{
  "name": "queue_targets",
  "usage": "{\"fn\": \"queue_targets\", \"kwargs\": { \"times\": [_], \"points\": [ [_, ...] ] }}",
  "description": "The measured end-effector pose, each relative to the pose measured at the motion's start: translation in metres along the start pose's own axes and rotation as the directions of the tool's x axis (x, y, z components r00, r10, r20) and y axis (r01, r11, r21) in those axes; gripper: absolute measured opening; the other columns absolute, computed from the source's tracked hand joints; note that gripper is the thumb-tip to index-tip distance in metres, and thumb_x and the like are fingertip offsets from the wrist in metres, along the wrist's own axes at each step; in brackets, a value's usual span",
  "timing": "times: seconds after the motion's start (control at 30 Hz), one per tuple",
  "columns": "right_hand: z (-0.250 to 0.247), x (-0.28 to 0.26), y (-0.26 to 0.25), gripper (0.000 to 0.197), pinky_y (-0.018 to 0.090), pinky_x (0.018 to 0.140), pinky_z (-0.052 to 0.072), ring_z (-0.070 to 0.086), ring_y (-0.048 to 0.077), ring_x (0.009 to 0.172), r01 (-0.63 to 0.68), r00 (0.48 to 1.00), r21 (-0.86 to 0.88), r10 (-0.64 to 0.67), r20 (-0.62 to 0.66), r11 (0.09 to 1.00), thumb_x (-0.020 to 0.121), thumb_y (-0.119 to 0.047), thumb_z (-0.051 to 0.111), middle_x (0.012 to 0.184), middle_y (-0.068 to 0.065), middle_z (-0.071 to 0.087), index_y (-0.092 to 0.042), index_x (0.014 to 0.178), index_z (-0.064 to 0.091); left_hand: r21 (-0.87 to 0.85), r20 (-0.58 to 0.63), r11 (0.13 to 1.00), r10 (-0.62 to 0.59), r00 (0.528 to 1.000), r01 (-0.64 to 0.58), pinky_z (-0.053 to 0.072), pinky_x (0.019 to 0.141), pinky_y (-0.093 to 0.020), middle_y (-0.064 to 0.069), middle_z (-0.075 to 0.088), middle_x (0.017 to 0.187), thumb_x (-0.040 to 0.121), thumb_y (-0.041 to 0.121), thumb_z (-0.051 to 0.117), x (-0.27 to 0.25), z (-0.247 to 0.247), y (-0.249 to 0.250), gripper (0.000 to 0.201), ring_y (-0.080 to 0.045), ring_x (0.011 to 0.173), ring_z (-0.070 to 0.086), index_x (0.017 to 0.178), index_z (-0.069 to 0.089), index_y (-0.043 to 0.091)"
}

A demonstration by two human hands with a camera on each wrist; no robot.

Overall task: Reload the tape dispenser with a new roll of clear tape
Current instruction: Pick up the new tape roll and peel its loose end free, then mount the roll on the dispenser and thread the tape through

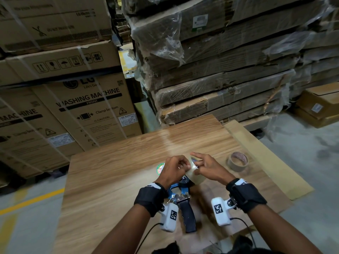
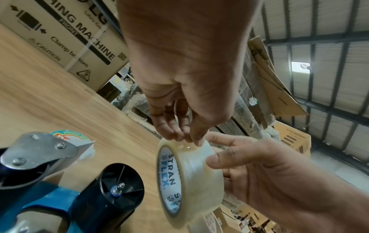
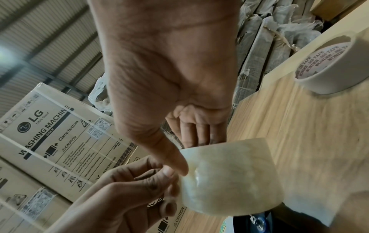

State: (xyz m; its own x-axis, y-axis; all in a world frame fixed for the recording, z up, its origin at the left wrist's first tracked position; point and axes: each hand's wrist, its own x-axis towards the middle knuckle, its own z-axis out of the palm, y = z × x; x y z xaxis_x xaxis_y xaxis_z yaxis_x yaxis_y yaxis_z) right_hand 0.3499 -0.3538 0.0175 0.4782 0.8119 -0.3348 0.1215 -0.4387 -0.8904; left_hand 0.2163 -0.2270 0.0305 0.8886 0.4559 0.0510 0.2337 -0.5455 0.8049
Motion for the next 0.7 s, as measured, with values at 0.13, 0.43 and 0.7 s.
{"fn": "queue_targets", "kwargs": {
  "times": [0.13, 0.43, 0.7],
  "points": [
    [-0.008, 0.000, 0.000, 0.094, 0.022, 0.078, 0.049, 0.059, -0.003, 0.070, 0.006, 1.000, -0.031, -0.005, 0.009, 1.000, 0.061, -0.013, 0.079, 0.082, -0.014, 0.063, -0.025, 0.149, 0.050, -0.147, 0.068, 0.987, -0.050, 0.996, 0.059, 0.051, 0.059, -0.027, 0.000, 0.065, 0.067, 0.087, 0.008, 0.067, 0.003, -0.009, -0.007, 0.003, -0.014, 0.056, 0.062, 0.085, 0.068, 0.006],
    [-0.018, -0.002, -0.011, 0.093, 0.038, 0.101, 0.049, 0.053, 0.022, 0.128, -0.116, 0.964, -0.074, 0.130, 0.230, 0.991, 0.073, -0.028, 0.087, 0.140, 0.000, 0.052, -0.033, 0.153, 0.041, -0.351, 0.265, 0.928, -0.027, 0.964, 0.122, 0.050, 0.069, -0.039, -0.015, 0.059, 0.078, 0.092, -0.007, 0.058, 0.001, -0.022, -0.018, 0.009, -0.029, 0.071, 0.056, 0.091, 0.062, 0.000],
    [-0.023, 0.014, -0.025, 0.098, 0.040, 0.111, 0.046, 0.055, 0.016, 0.128, 0.044, 0.960, -0.318, 0.049, 0.277, 0.947, 0.060, -0.035, 0.095, 0.149, -0.004, 0.053, -0.032, 0.147, 0.050, -0.428, 0.359, 0.868, -0.093, 0.929, 0.252, 0.055, 0.070, -0.025, -0.008, 0.066, 0.080, 0.095, -0.002, 0.060, -0.004, -0.036, -0.045, 0.010, -0.016, 0.073, 0.063, 0.092, 0.064, 0.006]
  ]
}}
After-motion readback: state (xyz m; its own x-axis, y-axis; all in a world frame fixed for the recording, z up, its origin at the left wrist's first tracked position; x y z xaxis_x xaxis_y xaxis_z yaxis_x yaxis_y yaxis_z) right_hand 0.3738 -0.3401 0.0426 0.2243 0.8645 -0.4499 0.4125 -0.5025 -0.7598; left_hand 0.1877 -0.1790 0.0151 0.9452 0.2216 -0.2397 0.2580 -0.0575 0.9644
